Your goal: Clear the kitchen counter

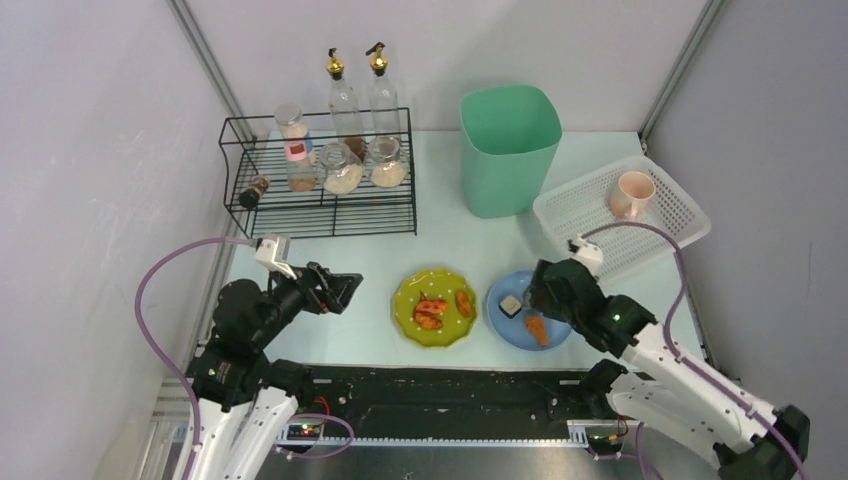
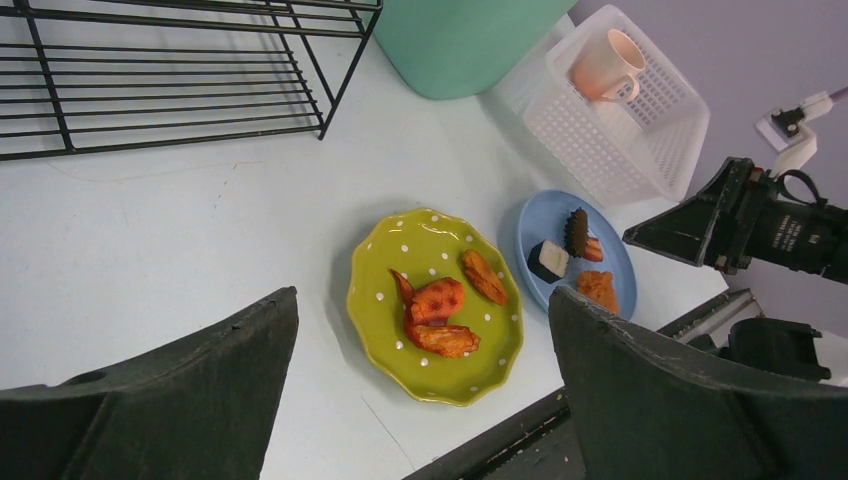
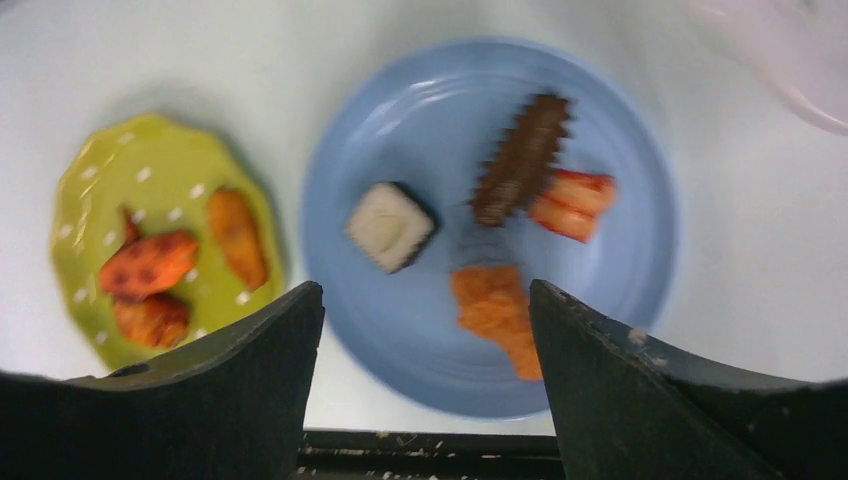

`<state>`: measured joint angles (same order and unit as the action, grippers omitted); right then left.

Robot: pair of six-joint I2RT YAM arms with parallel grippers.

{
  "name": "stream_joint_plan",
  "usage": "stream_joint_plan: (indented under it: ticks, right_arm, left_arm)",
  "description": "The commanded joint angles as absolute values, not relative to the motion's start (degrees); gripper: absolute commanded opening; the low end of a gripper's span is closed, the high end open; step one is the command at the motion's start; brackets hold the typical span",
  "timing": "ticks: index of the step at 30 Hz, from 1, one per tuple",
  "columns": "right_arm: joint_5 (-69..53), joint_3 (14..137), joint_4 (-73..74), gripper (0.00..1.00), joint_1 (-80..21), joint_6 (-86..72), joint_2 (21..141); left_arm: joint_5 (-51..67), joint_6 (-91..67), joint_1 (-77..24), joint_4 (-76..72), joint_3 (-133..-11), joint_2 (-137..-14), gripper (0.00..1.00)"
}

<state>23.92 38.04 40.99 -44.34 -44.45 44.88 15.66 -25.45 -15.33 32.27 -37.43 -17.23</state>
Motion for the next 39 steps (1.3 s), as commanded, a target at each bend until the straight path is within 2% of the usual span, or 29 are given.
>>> stream_joint_plan:
  ticks: [1, 4, 8, 12, 18, 23, 35, 39]
  right_arm:
    - [20.5, 32.0, 44.6, 0.78, -34.1, -50.9, 38.3]
    - [18.5, 29.7, 45.2, 0.76, -25.1, -51.7, 34.7]
    - [19.2, 28.3, 47.8, 0.71, -19.7, -54.9, 30.9]
    - [21.8, 28.2, 49.0, 0.70, -19.2, -56.8, 33.3]
    - [19.2, 26.6, 48.4, 0.65, -17.0, -57.5, 38.6]
    - [16.5, 25.0, 46.5, 0.59, -15.5, -56.1, 37.2]
    - [12.3, 19.2, 41.6, 0.56, -15.7, -56.9, 37.5]
    - [11.3, 17.5, 38.7, 0.50, -15.7, -57.0, 37.4]
  left_arm:
    - [16.4, -25.5, -15.0, 31.5, -37.1, -17.0, 0.98]
    - [16.5, -25.4, -15.1, 31.5, -37.0, -16.7, 0.98]
    - [16.6, -25.4, -15.0, 31.5, -37.1, -16.5, 0.98]
    - [16.8, -25.3, -15.1, 31.5, -37.1, -16.1, 0.98]
    - [16.1, -25.5, -16.0, 31.5, -37.0, -15.3, 0.98]
    - [15.7, -25.5, -17.0, 31.5, -37.1, -14.8, 0.98]
    - [15.5, -25.5, -17.6, 31.5, -37.0, -14.8, 0.98]
    - [15.4, -25.6, -17.6, 31.5, -37.0, -15.0, 0.98]
